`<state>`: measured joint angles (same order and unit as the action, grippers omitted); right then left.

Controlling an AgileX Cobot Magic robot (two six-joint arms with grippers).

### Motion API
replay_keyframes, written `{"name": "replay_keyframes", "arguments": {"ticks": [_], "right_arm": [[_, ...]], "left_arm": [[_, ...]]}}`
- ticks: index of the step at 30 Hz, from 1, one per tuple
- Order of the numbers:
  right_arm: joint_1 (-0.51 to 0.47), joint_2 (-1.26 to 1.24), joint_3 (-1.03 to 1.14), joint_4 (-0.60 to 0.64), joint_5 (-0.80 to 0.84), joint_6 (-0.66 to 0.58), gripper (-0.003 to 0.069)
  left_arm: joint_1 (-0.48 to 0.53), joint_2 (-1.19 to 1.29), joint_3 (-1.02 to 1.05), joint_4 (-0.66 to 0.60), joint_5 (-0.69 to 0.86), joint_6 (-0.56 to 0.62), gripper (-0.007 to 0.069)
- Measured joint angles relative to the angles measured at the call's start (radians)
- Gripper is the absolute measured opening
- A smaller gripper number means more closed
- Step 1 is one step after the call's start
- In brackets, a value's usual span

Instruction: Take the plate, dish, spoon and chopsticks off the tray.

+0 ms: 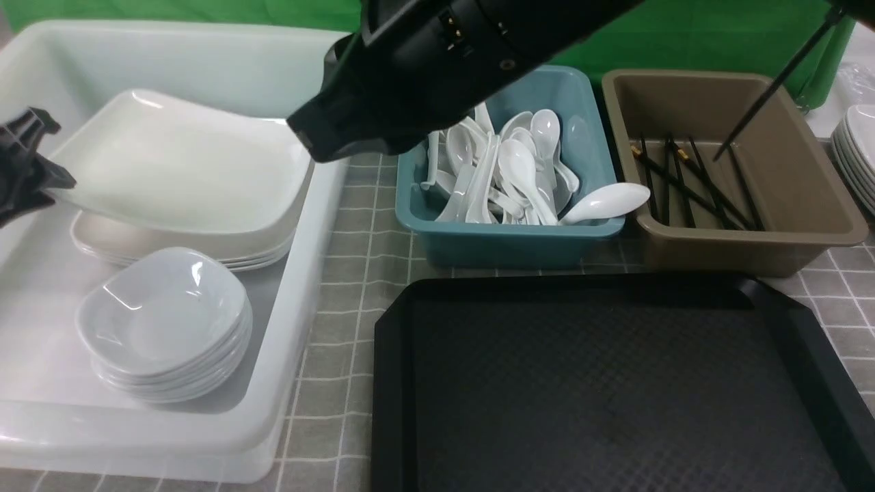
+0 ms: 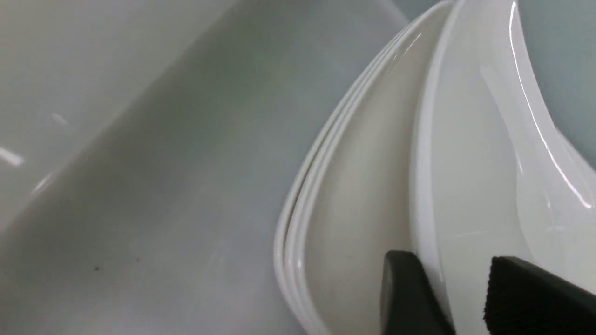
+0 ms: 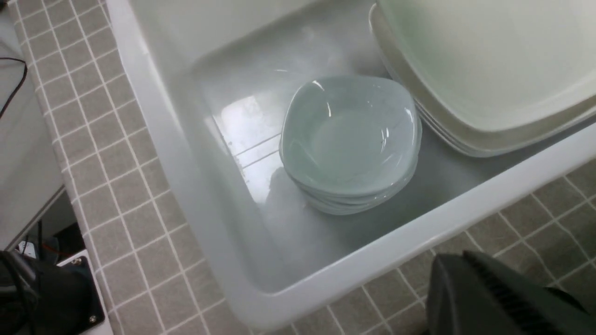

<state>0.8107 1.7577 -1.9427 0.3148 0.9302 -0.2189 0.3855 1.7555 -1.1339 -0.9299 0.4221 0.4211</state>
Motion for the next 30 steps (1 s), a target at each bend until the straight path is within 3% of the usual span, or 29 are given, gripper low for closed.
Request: {"name": "replay_keyframes", "arguments": {"ticks": [4, 11, 14, 19, 20, 21, 26, 29, 30], "right_arm": [[0.0, 0.0, 0.0, 0.0, 0.034, 0.017, 0.0028], [0.0, -0.004, 0.0, -0.001, 0.063, 0.046, 0.0028], [0.0, -0.021, 0.0, -0.014, 0.063, 0.047, 0.0027], [0.0, -0.129, 0.002, -0.137, 0.06, 0.098, 0.0027], [0.0, -0.188, 0.012, -0.196, 0.049, 0.128, 0.0027], [0.0, -0.227, 0.027, -0.238, 0.036, 0.149, 0.0027], [0.0, -0.455, 0.221, -0.488, -0.097, 0.307, 0.0027], [0.0, -0.614, 0.415, -0.589, -0.222, 0.39, 0.0027], [0.0, -0.627, 0.43, -0.593, -0.232, 0.394, 0.0027]], "left_arm": [[0.0, 0.0, 0.0, 0.137, 0.033, -0.045, 0.0412], [-0.002, -0.037, -0.005, 0.219, 0.105, -0.054, 0.0443], [-0.009, -0.084, -0.015, 0.214, 0.147, -0.053, 0.0398], [-0.111, -0.244, -0.058, 0.123, 0.257, 0.074, 0.017], [-0.193, -0.328, -0.063, 0.101, 0.281, 0.13, 0.0072], [-0.257, -0.38, -0.064, 0.099, 0.291, 0.158, 0.0038], [-0.513, -0.604, -0.065, 0.166, 0.311, 0.209, 0.0002], [-0.663, -0.743, -0.054, 0.285, 0.324, 0.167, 0.0], [-0.671, -0.753, -0.052, 0.293, 0.324, 0.161, 0.0]]}}
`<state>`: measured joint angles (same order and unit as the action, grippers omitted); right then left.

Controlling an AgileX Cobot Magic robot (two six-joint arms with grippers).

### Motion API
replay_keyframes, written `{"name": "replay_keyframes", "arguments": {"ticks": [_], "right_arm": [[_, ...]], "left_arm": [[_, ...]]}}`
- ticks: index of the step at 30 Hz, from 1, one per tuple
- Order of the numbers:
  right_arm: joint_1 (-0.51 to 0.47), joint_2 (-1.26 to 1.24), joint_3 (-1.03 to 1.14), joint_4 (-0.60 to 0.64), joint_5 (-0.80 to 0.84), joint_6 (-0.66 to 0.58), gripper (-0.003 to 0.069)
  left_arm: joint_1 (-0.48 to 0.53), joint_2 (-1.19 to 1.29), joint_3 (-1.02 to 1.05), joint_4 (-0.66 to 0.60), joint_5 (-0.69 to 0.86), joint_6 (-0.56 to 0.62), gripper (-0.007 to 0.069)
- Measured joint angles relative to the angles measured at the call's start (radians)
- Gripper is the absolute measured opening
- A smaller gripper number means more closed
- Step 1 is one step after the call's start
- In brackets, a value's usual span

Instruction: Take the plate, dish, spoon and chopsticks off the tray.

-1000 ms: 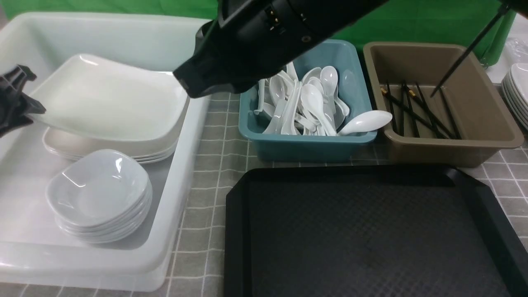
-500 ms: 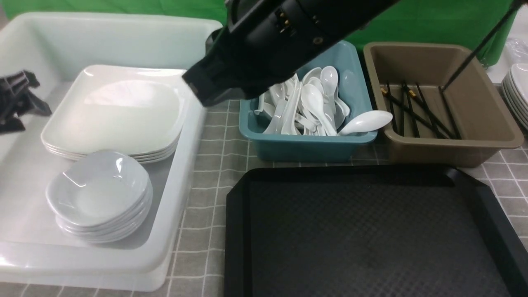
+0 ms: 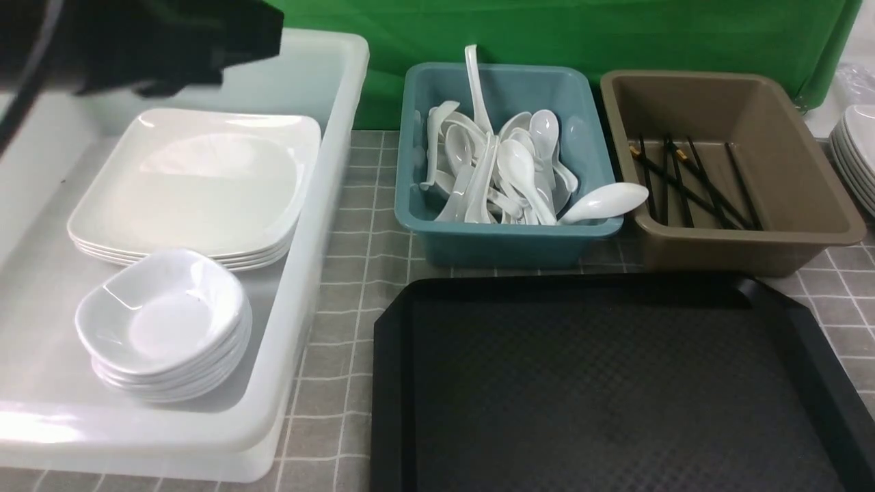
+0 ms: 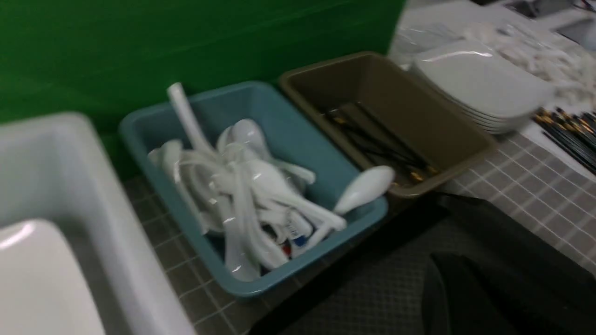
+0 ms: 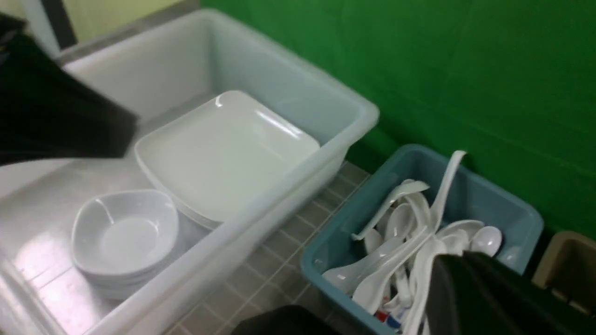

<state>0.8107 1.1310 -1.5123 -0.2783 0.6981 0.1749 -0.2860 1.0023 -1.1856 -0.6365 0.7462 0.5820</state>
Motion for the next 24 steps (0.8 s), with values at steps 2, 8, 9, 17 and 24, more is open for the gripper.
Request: {"name": "replay_keyframes", "arguments": {"ticks": [2, 8, 9, 17, 24], "right_arm": [[0.0, -0.168, 0.211, -0.028, -0.159, 0.044, 0.0027], [0.0, -0.539, 0.645, -0.076, -0.48, 0.048, 0.0027], [0.0, -0.585, 0.688, -0.081, -0.498, 0.05, 0.0027], [0.0, -0.88, 0.911, -0.087, -0.536, 0.061, 0.0031], [0.0, -0.942, 0.929, -0.087, -0.56, 0.062, 0.0052]], "left_arm": [[-0.081, -0.122, 0.057, 0.097, -0.003, -0.097, 0.0], [-0.124, -0.391, 0.293, 0.216, -0.061, -0.202, 0.0], [-0.124, -0.428, 0.331, 0.226, -0.075, -0.225, 0.0], [-0.124, -0.698, 0.657, 0.235, -0.254, -0.301, 0.0], [-0.124, -0.742, 0.774, 0.255, -0.421, -0.349, 0.0001]]}}
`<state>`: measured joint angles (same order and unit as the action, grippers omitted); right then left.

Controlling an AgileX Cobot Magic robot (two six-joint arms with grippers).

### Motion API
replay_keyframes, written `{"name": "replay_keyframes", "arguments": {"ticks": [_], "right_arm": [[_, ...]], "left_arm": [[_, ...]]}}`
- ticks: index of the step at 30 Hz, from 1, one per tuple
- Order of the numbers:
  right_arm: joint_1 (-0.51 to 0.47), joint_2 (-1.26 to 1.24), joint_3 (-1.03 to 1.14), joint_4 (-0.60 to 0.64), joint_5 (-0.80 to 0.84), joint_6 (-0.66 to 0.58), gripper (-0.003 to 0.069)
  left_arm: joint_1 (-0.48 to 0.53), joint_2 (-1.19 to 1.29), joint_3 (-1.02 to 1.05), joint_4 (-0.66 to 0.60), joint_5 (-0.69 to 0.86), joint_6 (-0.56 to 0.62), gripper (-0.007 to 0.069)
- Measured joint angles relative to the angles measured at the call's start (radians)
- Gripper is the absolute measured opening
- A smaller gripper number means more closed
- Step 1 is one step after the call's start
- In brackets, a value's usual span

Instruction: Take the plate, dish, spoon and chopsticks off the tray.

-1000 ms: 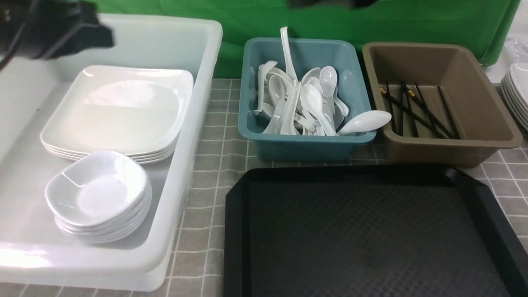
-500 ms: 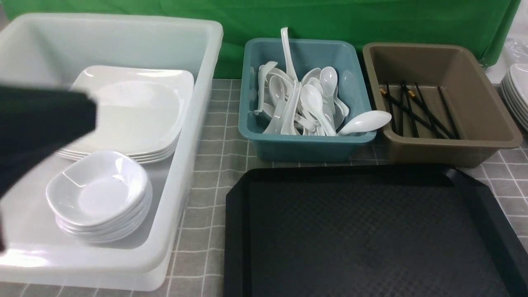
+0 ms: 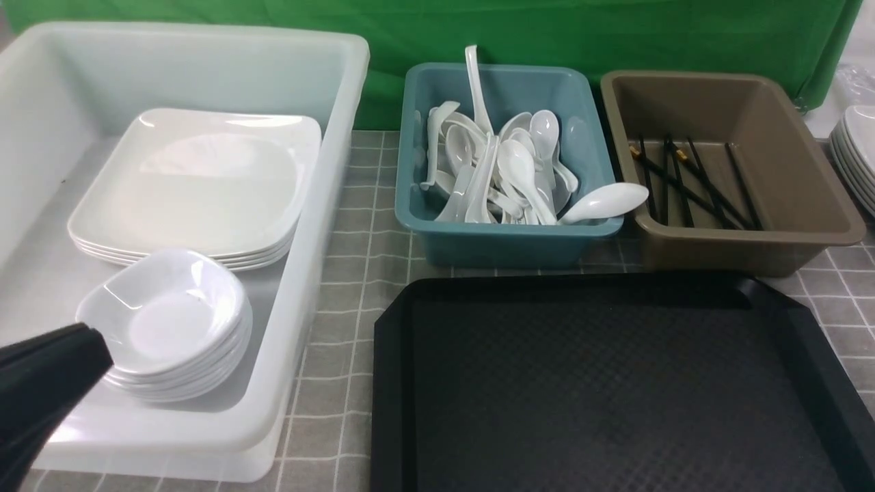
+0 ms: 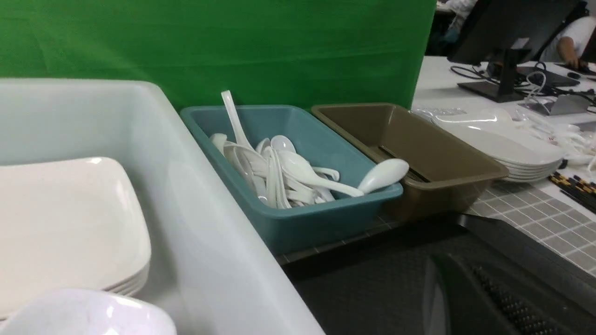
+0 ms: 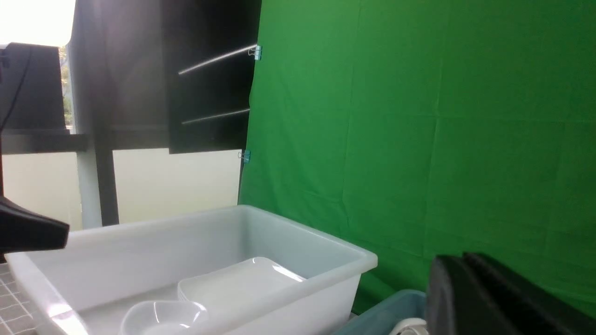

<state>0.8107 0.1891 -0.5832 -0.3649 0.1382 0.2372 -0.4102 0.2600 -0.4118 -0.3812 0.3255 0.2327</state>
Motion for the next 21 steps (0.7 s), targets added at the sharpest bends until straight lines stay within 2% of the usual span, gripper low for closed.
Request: {"name": "replay_keyframes", "arguments": {"ticks": [10, 21], "right_arm": [[0.0, 0.0, 0.0, 0.0, 0.002, 0.003, 0.0076], [0.0, 0.0, 0.0, 0.0, 0.002, 0.006, 0.0095]], "left_arm": [[0.0, 0.0, 0.013, 0.119, -0.043, -0.001, 0.0001], [0.0, 0.0, 0.014, 0.164, -0.026, -0.022, 0.0001]]}}
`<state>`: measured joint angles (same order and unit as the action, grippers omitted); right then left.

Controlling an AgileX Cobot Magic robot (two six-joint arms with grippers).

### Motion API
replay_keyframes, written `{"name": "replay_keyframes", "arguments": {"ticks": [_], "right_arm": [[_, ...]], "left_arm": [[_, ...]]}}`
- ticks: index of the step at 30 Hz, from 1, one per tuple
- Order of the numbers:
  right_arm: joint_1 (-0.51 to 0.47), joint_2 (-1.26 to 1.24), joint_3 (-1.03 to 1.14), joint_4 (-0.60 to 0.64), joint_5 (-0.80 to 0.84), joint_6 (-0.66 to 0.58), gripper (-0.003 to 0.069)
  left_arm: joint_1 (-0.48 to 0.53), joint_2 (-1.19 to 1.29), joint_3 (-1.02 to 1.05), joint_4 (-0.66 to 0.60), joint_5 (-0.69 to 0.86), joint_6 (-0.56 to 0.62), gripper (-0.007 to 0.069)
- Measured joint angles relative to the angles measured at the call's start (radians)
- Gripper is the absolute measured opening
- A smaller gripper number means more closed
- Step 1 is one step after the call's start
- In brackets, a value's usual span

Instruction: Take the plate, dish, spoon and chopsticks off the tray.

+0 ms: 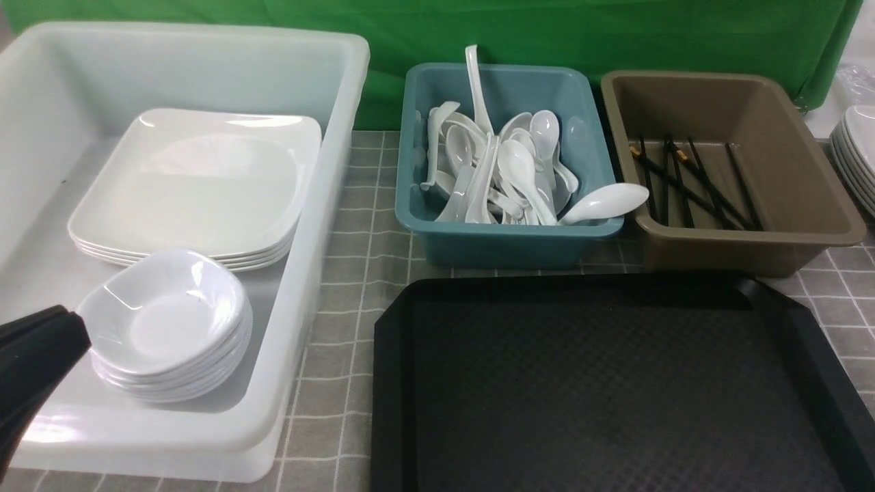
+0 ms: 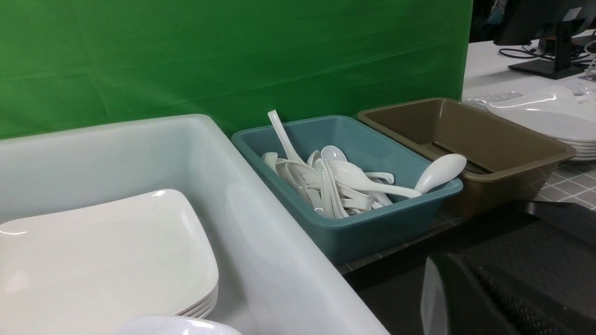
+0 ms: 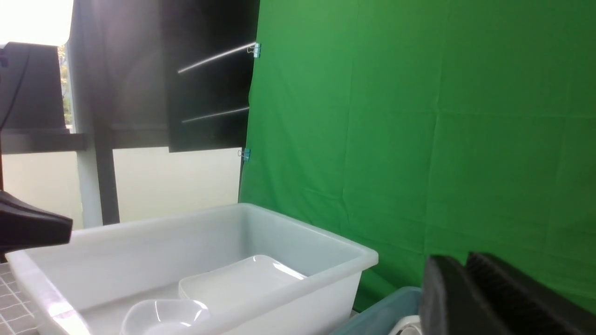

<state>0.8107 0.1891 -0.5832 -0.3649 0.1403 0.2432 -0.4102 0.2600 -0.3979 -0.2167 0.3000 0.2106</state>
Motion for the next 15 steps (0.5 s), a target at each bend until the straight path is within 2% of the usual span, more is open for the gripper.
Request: {"name": "replay_keyframes", "arguments": {"ticks": [6, 10, 15], "right_arm": [[0.0, 0.0, 0.0, 0.0, 0.0, 0.0, 0.0104], [0.0, 0.0, 0.0, 0.0, 0.0, 0.001, 0.011], [0.0, 0.0, 0.0, 0.0, 0.0, 0.001, 0.0124]], "left_arm": [[0.033, -0.004, 0.0, 0.048, 0.002, -0.096, 0.0001], [0.176, -0.033, 0.026, 0.08, 0.001, -0.123, 0.0002], [0.358, -0.148, 0.177, 0.128, -0.094, -0.136, 0.0002]]}}
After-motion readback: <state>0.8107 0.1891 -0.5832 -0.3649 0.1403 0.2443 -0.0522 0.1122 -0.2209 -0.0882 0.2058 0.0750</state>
